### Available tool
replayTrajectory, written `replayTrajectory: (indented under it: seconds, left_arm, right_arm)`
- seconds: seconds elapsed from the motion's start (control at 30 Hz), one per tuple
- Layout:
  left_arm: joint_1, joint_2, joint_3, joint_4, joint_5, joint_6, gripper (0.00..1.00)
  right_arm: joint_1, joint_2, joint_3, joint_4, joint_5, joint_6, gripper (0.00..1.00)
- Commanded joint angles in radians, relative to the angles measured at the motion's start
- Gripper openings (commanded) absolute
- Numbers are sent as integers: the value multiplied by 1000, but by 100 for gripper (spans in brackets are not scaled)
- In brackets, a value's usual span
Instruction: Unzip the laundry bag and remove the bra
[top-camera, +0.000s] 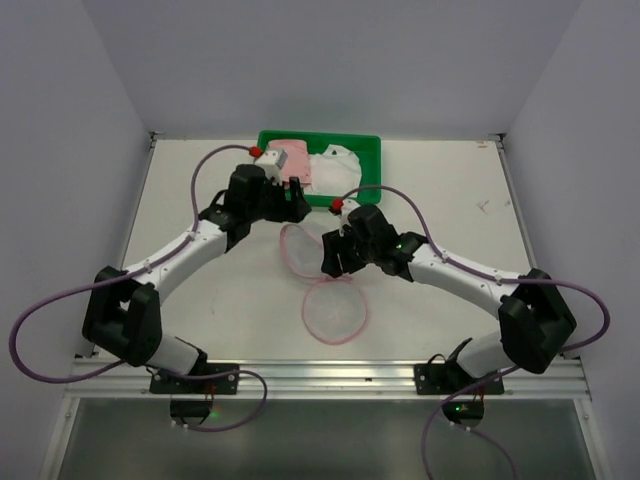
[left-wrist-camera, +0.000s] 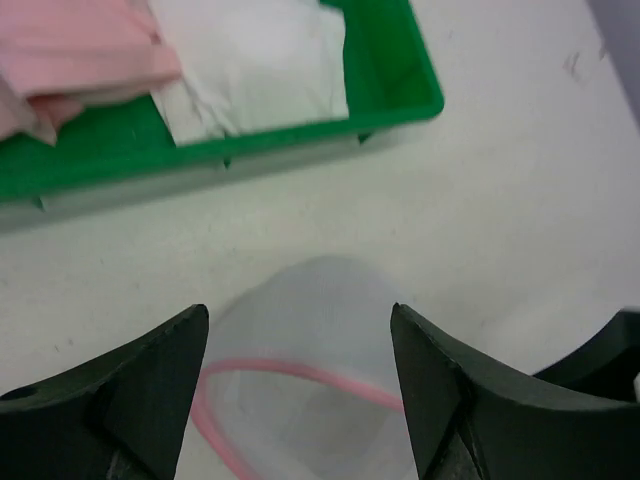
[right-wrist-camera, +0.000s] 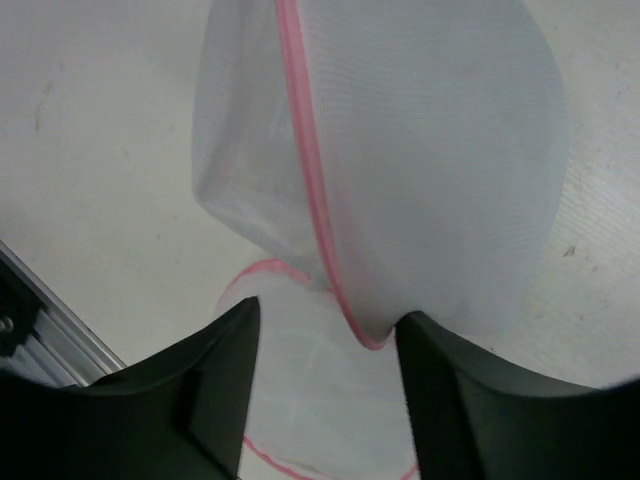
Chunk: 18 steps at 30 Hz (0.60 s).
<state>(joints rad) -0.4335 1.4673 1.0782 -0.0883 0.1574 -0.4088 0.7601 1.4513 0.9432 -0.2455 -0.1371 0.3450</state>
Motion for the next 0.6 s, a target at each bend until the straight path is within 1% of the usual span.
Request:
replayTrajectory:
  seconds: [0.0,0.03,0.13,0.2,0.3,0.33,0.37,0.4,0.5,0.53,0.57]
  left_arm:
    - [-50,25,-112,-41,-7,-10,76]
    - [-63,30,-119,-41,-13,-10,76]
    - [-73,65,-130,-33,-24,-10,73]
    - [-73,105,-129,-25,-45,-9,69]
    - [-73,154,-132,-25,-47,-19,62]
    - [-73,163,-144,-24,-42,-25,62]
    - [-73,168,-155,-27,-38,-38,61]
    - [-73,168,-167,-27,-38,-48,54]
    - [-73,128,-250,-13,-56,-97,45]
    - [-71,116,-277,-8,-70,-110,43]
    - [-73,104,-328,-5,-81,-134,42]
  right_arm:
    - [1,-40,68,-32,51,9,64]
    - [1,-58,57,-32,60,21,75]
    - [1,-143,10,-63,64,72,87]
    - [1,-183,-24,-92,25,104,89]
    - [1,-242,-112,-103,-94,153,90]
    - [1,-258,-153,-104,-126,167,90]
    - [2,-261,-174,-98,-190,187,90]
    - [2,-261,-194,-88,-221,192,90]
    - [1,-221,-250,-49,-333,184,88]
    - [1,-194,-250,-49,-363,174,88]
    - [1,-124,-229,-64,-387,146,88]
